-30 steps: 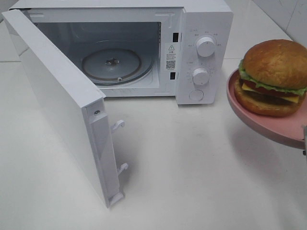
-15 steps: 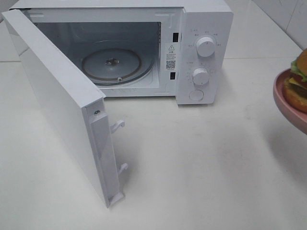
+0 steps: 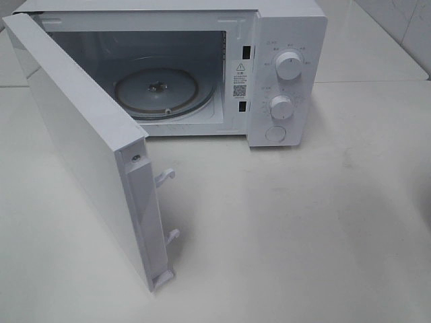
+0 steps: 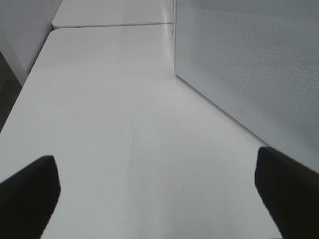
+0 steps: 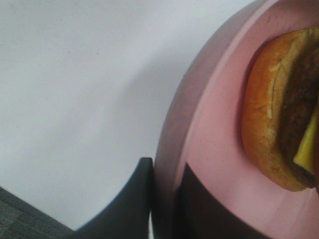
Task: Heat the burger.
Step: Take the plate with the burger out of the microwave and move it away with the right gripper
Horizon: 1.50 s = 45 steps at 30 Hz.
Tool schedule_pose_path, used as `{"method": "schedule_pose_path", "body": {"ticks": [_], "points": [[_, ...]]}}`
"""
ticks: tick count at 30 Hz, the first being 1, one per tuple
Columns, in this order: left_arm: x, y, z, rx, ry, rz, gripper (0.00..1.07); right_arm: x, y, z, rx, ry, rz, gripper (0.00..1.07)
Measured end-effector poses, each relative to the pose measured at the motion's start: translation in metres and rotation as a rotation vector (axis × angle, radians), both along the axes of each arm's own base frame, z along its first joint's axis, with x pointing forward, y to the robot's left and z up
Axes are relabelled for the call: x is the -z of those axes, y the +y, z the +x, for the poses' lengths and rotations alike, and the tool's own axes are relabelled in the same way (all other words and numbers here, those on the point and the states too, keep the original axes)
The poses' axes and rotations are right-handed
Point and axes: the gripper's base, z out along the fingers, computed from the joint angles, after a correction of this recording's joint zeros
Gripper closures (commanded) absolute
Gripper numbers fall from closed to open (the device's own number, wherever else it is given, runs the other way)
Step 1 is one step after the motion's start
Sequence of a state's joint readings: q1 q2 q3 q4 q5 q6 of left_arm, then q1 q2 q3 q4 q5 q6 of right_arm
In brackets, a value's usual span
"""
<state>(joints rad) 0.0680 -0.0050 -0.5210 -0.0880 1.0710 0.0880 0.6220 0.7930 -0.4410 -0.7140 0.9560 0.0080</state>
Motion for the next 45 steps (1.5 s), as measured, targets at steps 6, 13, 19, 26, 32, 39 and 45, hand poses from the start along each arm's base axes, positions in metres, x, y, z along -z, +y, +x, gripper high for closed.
{"method": "schedule_pose_path", "body": {"ticks": [6, 13, 19, 26, 32, 39, 45], "points": [[0.000, 0.000, 0.000, 0.000, 0.000, 0.000, 0.07, 0.006, 0.001, 0.005, 0.128, 0.018, 0.001, 1.07], [0.000, 0.000, 0.000, 0.000, 0.000, 0.000, 0.07, 0.013, 0.004, 0.011, 0.225, 0.013, 0.026, 1.07], [0.000, 0.000, 0.000, 0.000, 0.000, 0.000, 0.07, 0.021, 0.008, 0.018, 0.314, 0.004, 0.040, 1.07], [0.000, 0.000, 0.000, 0.000, 0.000, 0.000, 0.07, 0.030, 0.012, 0.025, 0.429, -0.011, 0.061, 1.07], [0.000, 0.000, 0.000, 0.000, 0.000, 0.000, 0.07, 0.039, 0.016, 0.030, 0.511, -0.018, 0.082, 1.07], [0.000, 0.000, 0.000, 0.000, 0.000, 0.000, 0.07, 0.052, 0.022, 0.037, 0.523, 0.012, 0.064, 1.07], [0.000, 0.000, 0.000, 0.000, 0.000, 0.000, 0.07, 0.065, 0.027, 0.043, 0.571, 0.017, 0.061, 1.07]]}}
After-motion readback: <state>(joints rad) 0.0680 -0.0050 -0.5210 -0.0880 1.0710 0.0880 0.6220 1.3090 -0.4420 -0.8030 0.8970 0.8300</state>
